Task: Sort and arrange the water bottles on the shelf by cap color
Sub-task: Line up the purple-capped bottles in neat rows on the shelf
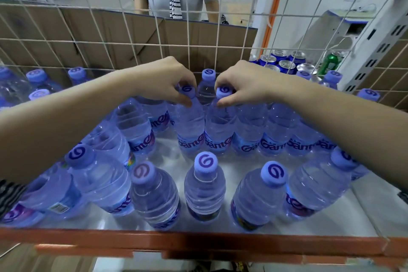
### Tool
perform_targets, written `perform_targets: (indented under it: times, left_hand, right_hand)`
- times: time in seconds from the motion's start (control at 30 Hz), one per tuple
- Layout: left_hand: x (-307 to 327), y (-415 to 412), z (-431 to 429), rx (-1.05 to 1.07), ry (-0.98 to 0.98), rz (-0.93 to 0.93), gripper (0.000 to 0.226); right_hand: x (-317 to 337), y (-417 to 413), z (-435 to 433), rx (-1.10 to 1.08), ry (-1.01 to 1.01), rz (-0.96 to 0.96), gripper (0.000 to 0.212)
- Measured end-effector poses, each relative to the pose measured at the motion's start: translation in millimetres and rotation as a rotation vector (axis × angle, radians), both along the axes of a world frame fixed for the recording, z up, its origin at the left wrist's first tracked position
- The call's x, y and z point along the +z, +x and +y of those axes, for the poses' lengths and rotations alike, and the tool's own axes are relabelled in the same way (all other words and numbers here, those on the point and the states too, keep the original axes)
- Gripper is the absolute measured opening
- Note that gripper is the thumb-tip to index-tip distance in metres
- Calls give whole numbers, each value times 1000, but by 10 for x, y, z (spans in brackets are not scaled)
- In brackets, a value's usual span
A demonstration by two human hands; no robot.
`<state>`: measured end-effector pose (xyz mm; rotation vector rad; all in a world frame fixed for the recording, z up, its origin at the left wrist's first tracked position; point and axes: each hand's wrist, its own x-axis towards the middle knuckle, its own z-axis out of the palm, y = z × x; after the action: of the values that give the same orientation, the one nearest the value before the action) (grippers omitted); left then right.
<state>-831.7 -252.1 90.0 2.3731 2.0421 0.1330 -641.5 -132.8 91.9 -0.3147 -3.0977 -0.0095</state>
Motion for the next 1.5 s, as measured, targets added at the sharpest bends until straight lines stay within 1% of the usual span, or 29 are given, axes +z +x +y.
perform_targets:
  times: [0.13, 0.3, 0.47, 0.53, 0.63, 0.7, 0.77, 0.87, 0.93, 1.03, 1.1, 1.17, 1.23, 1.33, 1.4, 1.5]
  left_hand:
    - [-62, 32, 16, 34, 63, -3, 38]
    - [-117, 48, 3, 108, 105, -14, 43]
    - [-93, 72, 13, 174, 47, -57, 39]
    - [-82, 95, 25, 159, 41, 6, 44]
    - [-49, 168, 27, 172, 54, 167, 50]
    - [3, 235, 15, 186, 97, 226, 50]
    - [66, 339, 19, 135, 155, 171, 47]
    - [171, 567, 55, 26, 185, 62, 31]
    - [227, 772, 72, -40, 175, 35, 26]
    - [276, 1114, 57, -118, 126, -70, 22]
    - [294, 1369, 14, -169, 109, -130, 22]
    - [300, 1637, -21, -205, 102, -138, 19]
    - [286, 1889, -65, -218, 100, -116, 24]
    - [198, 2174, -119, -168, 33, -76, 35]
    - [110, 2303, -149, -92, -25, -45, 34]
    - [-10, 2387, -230, 27, -77, 17, 32]
  right_hand:
    - [8, 33, 19, 27, -11, -15, 30]
    - [-3, 45, 69, 54, -13, -26, 34]
    - [-14, 60, 81, 76, -10, -20, 38]
    - [-13, 73, 66, 74, 6, -22, 40]
    - [19, 121, 36, 48, 30, -31, 42]
    - [72, 195, 6, 28, -17, -9, 38]
    - [144, 319, -40, -14, -117, 43, 33]
    - [242, 586, -115, -65, -190, 104, 23]
    - [288, 800, -160, -98, -197, 130, 18]
    - [295, 1153, -165, -174, -191, 150, 25]
    - [270, 1406, -163, -184, -204, 161, 27]
    - [219, 1665, -181, -179, -237, 173, 26]
    - [149, 1900, -194, -161, -270, 175, 25]
    - [18, 2168, -212, -118, -297, 149, 33]
    - [-91, 2275, -214, -73, -273, 144, 38]
    - [-224, 2316, -222, -54, -216, 196, 41]
